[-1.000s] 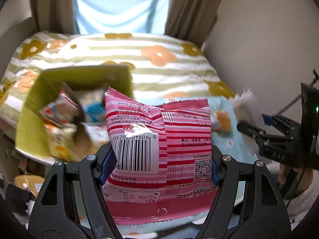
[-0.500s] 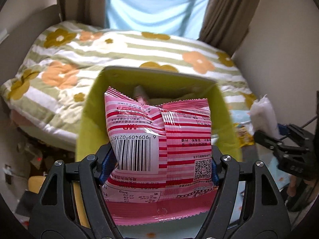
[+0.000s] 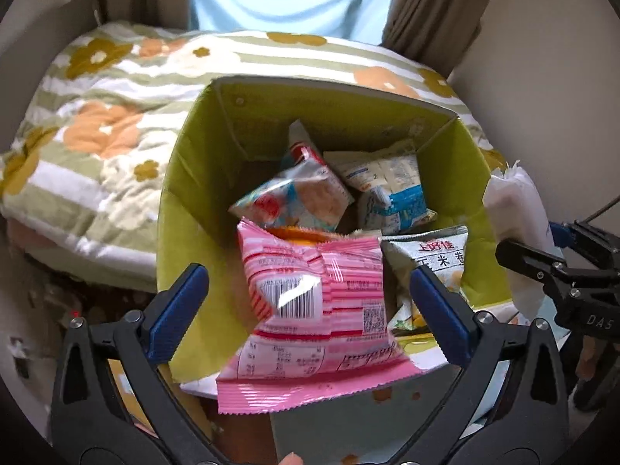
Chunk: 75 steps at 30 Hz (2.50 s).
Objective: Organize snacks
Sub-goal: 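Carry both bags over the yellow box and open both tools to drop them, then move both tools back over the chocolate bar and green cracker pack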
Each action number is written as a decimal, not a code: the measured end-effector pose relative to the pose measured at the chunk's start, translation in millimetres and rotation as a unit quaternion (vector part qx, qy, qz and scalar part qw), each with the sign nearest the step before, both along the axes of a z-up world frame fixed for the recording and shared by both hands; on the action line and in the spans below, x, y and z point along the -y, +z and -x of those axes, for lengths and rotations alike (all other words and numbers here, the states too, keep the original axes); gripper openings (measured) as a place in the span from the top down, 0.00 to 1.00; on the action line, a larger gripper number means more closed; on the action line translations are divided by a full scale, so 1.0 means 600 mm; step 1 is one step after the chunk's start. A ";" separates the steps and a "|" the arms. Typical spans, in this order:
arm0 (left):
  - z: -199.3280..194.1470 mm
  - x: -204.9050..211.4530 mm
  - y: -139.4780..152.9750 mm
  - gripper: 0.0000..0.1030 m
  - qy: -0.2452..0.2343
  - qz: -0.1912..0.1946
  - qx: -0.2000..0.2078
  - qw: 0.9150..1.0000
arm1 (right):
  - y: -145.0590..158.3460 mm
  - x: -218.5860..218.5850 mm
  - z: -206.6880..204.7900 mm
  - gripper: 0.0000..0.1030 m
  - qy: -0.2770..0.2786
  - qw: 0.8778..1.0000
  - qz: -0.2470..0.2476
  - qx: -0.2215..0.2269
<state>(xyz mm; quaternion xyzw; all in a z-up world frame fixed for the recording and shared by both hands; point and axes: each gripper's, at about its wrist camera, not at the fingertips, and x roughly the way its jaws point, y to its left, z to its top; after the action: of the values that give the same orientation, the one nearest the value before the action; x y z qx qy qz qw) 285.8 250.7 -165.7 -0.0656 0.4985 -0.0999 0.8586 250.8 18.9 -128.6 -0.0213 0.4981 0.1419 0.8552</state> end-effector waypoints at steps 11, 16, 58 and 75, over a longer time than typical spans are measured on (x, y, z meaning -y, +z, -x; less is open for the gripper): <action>0.033 -0.028 0.015 0.00 0.027 0.014 0.009 1.000 | -0.022 -0.031 -0.015 0.42 0.026 0.999 -0.019 -0.025; 0.042 -0.042 0.012 0.00 0.042 0.027 0.002 0.999 | -0.018 -0.024 -0.006 0.18 0.028 0.999 -0.042 -0.007; 0.209 0.278 0.064 0.00 -0.032 0.033 0.040 0.998 | 0.076 0.356 0.192 0.18 -0.055 0.997 0.009 0.062; 0.286 0.557 -0.095 0.05 -0.075 -0.003 -0.068 0.995 | -0.064 0.521 0.249 0.18 0.015 1.000 0.020 -0.008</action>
<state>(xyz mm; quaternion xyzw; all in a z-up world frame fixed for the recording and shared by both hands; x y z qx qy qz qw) 114.1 -83.5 -222.6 -0.0327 0.5591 -0.1577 0.8133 101.5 -293.9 -167.1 -0.0448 0.5077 0.1445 0.8482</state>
